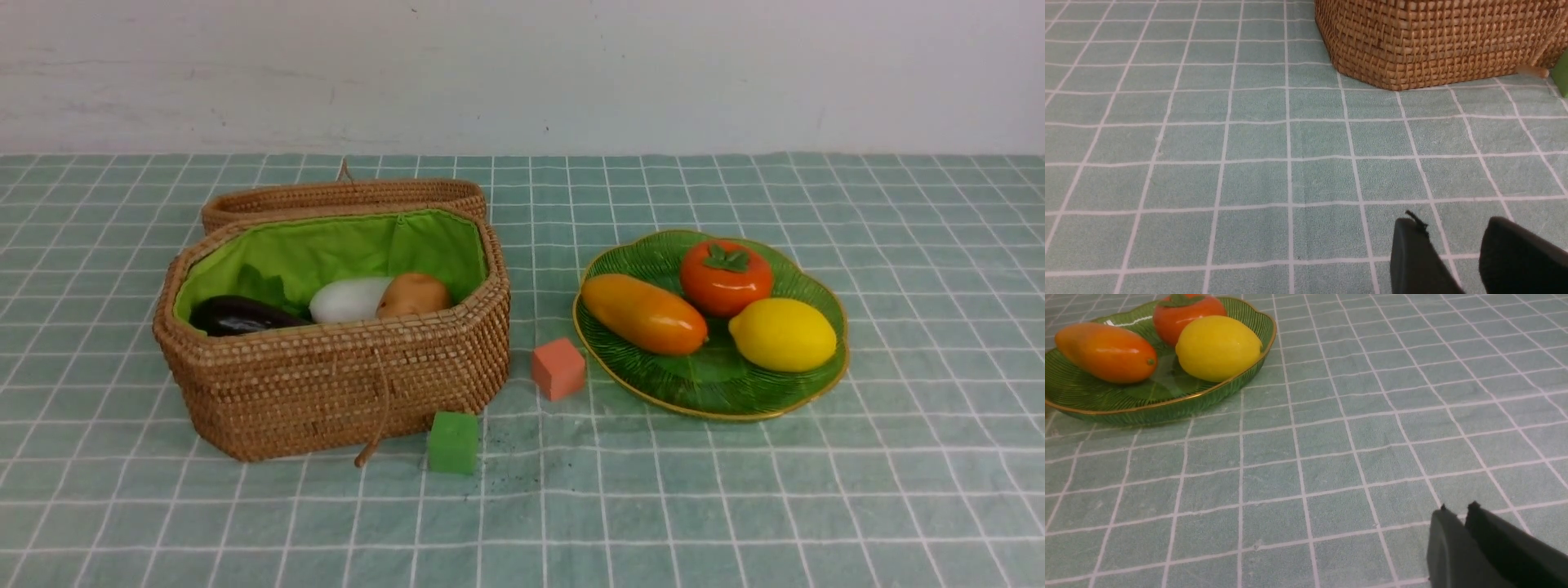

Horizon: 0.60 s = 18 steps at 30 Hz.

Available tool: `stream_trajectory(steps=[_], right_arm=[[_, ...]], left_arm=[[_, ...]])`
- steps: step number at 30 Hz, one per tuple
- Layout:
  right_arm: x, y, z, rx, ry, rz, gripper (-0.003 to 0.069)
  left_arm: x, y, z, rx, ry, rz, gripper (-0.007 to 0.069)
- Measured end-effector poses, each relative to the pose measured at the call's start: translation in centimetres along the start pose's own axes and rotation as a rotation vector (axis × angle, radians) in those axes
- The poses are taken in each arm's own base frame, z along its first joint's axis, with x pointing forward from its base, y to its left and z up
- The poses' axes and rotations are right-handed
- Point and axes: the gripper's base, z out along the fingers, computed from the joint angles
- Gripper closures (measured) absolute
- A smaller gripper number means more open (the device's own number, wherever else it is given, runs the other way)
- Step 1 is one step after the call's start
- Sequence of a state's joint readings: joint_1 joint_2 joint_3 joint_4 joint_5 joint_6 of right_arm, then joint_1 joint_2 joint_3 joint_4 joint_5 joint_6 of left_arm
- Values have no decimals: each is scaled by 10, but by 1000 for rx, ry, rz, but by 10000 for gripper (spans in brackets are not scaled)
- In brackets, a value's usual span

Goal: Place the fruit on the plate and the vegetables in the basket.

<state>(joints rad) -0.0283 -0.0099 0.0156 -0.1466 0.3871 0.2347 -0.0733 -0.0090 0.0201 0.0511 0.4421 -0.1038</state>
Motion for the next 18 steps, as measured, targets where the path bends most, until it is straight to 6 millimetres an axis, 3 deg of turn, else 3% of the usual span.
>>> stream_trajectory(steps=[18], right_arm=[[0,0,0,0,0,1,571]], left_arm=[[0,0,0,0,0,0,386]])
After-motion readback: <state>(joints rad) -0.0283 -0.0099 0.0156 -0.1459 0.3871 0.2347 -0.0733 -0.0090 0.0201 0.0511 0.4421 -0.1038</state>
